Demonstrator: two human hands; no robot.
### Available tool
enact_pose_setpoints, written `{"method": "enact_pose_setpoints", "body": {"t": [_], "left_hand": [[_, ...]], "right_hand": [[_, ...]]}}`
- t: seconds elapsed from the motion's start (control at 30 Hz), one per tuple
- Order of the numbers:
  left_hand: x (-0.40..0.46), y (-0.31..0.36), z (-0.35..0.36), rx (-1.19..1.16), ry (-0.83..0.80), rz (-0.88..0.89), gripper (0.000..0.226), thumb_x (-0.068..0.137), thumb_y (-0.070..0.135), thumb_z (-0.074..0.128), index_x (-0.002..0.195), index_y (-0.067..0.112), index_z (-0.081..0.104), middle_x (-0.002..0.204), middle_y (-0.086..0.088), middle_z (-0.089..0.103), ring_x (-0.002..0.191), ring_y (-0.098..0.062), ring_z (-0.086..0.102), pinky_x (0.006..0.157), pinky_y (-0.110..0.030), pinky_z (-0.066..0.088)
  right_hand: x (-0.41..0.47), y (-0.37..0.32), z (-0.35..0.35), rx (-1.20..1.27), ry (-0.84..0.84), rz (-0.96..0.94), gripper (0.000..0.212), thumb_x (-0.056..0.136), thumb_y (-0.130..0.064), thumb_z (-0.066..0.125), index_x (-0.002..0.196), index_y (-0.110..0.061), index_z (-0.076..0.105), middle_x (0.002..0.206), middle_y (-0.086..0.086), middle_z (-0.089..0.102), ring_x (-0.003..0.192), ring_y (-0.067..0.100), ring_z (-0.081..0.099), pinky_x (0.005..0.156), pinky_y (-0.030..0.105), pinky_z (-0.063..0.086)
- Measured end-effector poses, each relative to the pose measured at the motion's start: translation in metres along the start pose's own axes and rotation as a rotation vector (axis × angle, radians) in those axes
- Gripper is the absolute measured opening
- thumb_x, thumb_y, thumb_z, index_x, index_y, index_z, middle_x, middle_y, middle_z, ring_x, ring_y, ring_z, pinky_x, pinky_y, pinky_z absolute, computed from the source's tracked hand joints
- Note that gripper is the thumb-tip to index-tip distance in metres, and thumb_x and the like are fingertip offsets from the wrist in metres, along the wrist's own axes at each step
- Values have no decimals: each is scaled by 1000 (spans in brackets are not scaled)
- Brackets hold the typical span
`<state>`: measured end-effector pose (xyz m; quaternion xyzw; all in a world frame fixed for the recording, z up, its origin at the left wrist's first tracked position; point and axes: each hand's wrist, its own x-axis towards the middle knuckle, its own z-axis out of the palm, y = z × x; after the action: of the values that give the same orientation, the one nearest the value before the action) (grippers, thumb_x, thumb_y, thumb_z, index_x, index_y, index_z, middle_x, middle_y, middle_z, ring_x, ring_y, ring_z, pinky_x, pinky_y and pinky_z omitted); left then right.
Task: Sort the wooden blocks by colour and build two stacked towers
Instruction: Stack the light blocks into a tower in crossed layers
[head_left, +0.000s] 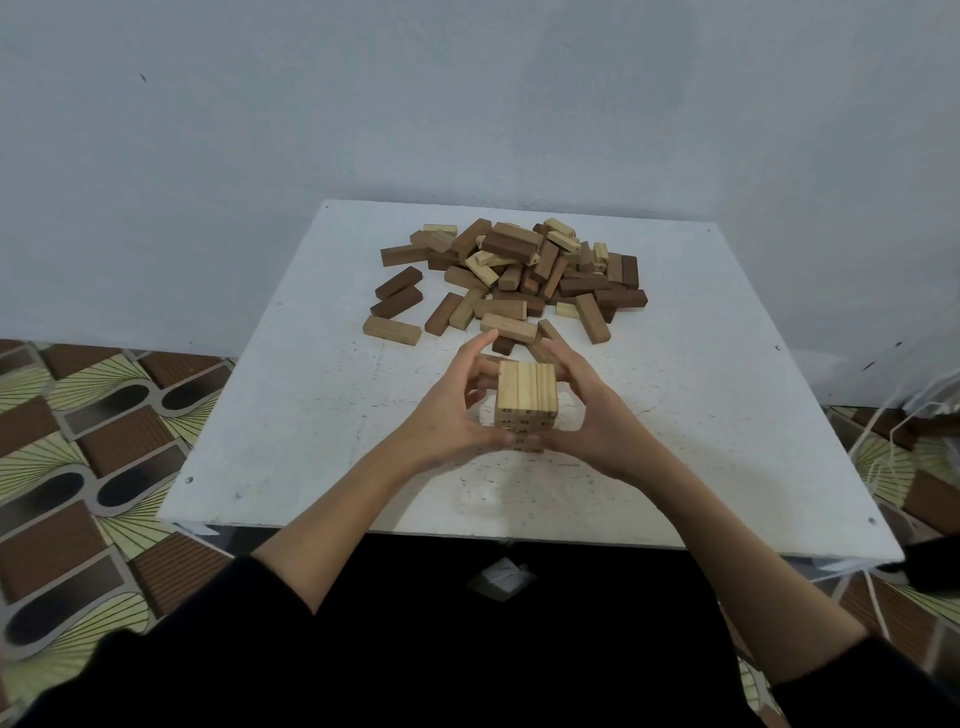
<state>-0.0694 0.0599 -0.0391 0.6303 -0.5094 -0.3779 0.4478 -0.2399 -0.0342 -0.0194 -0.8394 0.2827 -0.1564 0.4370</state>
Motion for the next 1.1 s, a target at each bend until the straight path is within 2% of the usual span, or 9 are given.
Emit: {"method": "enact_pose_setpoints", "body": {"t": [0.23,0.4,0.47,0.57,0.67,0.77,0.97,1.03,1.1], "left_hand": [[0,-1,1,-12,9,-10,108,65,-1,82,148,25,18,118,4,54,115,-2,52,102,-16,38],[-1,-1,1,-20,-21,-17,112,65,1,84,150,23,15,126,4,51,117,3,49,100,-11,37],[-2,-1,2,-21,-26,-18,112,65,1,84,150,24,15,128,5,50,118,6,48,101,-10,36],[-2,-2,4,-16,-12,-13,110,65,2,83,150,25,16,129,2,51,118,4,48,101,-9,36],[-2,-3,5,-15,-6,0,110,65,3,84,150,23,17,129,0,51,120,-3,49,102,-13,37],[-2,-2,5,-18,-2,-1,109,65,3,83,150,22,18,128,-1,51,120,-5,49,102,-15,38],[-3,2,6,-13,10,-9,109,65,1,83,150,23,18,123,1,53,112,6,50,98,-8,37],[-5,3,4,-7,-12,-22,111,65,4,84,151,23,16,126,3,51,117,4,48,104,-15,35],[-7,7,-1,-3,-59,-21,113,64,8,86,151,23,14,130,6,49,124,0,45,111,-25,32]], "right_hand": [[1,1,1,6,7,7,97,70,-14,81,147,-19,21,141,-5,38,120,-1,38,88,-4,28],[0,3,0,27,-4,-14,98,69,-11,82,142,-26,20,124,-20,39,108,-25,37,84,-8,26],[0,6,1,34,-11,-8,99,68,-10,83,143,-24,20,122,-25,38,107,-29,34,85,-7,27],[1,6,5,31,-20,0,103,68,-15,84,147,-18,18,129,-19,37,114,-18,37,90,-5,26],[1,5,6,25,-9,-7,105,67,-19,84,148,-16,18,130,-26,29,121,-6,34,92,-5,25],[2,4,6,16,5,0,106,67,-20,84,149,-17,17,134,-24,27,123,-5,31,92,-3,26],[2,3,6,25,3,18,106,67,-17,84,149,-17,18,133,-19,31,122,-2,34,90,-3,30],[0,1,5,29,-14,18,105,66,-16,85,147,-21,18,127,-26,32,119,-6,36,90,-4,28],[-2,-3,0,35,-37,6,103,65,-14,85,139,-37,17,122,-30,33,111,-19,36,88,-5,27]]}}
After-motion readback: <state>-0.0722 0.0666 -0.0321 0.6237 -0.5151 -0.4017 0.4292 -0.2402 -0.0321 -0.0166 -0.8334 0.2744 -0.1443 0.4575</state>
